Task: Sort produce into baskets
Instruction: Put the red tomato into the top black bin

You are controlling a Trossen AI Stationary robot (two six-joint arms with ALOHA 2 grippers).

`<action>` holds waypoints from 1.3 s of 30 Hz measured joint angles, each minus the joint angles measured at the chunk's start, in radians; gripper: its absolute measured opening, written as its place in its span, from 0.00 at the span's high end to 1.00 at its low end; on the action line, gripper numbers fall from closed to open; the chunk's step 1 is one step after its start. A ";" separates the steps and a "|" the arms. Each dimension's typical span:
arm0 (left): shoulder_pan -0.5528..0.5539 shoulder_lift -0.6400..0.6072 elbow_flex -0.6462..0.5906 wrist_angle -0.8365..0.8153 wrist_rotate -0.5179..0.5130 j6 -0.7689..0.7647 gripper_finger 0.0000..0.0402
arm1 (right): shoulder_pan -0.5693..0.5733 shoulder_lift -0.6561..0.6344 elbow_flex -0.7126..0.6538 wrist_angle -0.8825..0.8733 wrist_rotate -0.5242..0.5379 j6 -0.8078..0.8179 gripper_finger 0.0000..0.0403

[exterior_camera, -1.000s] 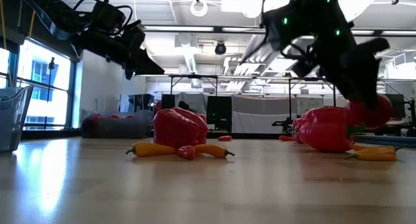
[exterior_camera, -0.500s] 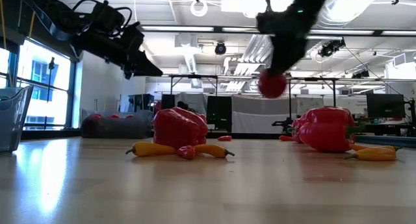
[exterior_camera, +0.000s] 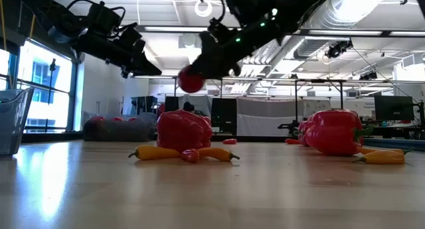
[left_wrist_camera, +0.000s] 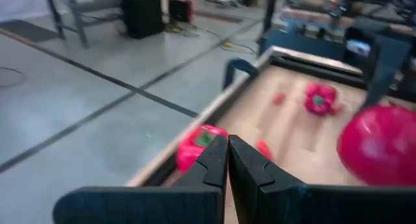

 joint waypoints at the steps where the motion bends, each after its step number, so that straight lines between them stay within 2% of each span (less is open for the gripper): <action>1: 0.013 0.000 0.000 0.016 -0.005 -0.002 1.00 | -0.005 0.028 0.022 0.026 0.000 -0.002 0.44; 12: 0.163 0.000 0.000 0.136 -0.026 -0.006 1.00 | -0.047 0.328 0.393 0.067 -0.002 -0.029 0.44; 17: 0.198 0.000 0.000 0.132 -0.026 -0.007 1.00 | -0.061 0.455 0.563 0.057 -0.052 -0.043 0.44; 23: 0.212 0.000 0.000 0.132 -0.025 -0.007 1.00 | -0.074 0.583 0.718 0.051 -0.058 -0.043 0.44; 32: 0.211 0.000 0.000 0.132 -0.025 -0.018 1.00 | -0.096 0.713 0.873 0.050 -0.085 -0.015 0.44; 39: 0.211 0.000 0.000 0.132 -0.025 -0.018 1.00 | -0.104 0.742 0.888 0.043 -0.087 -0.014 0.44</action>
